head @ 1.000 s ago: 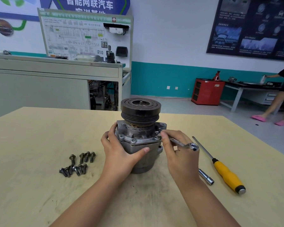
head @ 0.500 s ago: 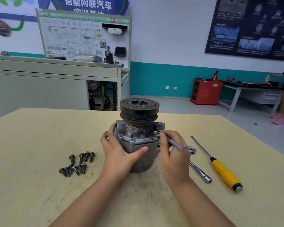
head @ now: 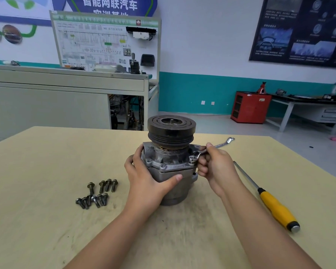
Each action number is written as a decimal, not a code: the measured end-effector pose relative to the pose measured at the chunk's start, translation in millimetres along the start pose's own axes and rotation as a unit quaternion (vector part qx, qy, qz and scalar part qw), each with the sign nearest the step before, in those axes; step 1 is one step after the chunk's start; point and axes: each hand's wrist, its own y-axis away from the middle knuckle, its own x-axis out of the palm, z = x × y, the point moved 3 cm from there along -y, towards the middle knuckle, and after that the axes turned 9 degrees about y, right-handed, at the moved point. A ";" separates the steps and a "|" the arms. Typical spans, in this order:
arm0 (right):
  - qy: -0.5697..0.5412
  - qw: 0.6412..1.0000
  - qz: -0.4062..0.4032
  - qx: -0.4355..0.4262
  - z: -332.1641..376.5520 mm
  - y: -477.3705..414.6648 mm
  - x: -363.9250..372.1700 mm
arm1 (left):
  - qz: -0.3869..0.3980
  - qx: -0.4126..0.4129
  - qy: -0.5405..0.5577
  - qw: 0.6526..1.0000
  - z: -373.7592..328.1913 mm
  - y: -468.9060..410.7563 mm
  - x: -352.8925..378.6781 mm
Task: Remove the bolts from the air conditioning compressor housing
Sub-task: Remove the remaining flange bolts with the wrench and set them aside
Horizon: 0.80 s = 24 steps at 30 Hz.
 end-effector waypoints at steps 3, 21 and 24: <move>0.039 0.999 -0.005 0.003 2.8 -4.5 1.0 | 0.001 0.001 0.002 1.000 -0.2 -0.1 0.1; 0.097 0.955 -0.102 -0.260 16.5 34.6 -8.4 | 0.004 -0.004 0.003 1.000 1.4 -1.0 -0.6; 0.132 0.944 -0.110 -0.282 10.1 38.7 -4.8 | 0.006 -0.004 0.004 1.000 1.4 -0.7 -0.2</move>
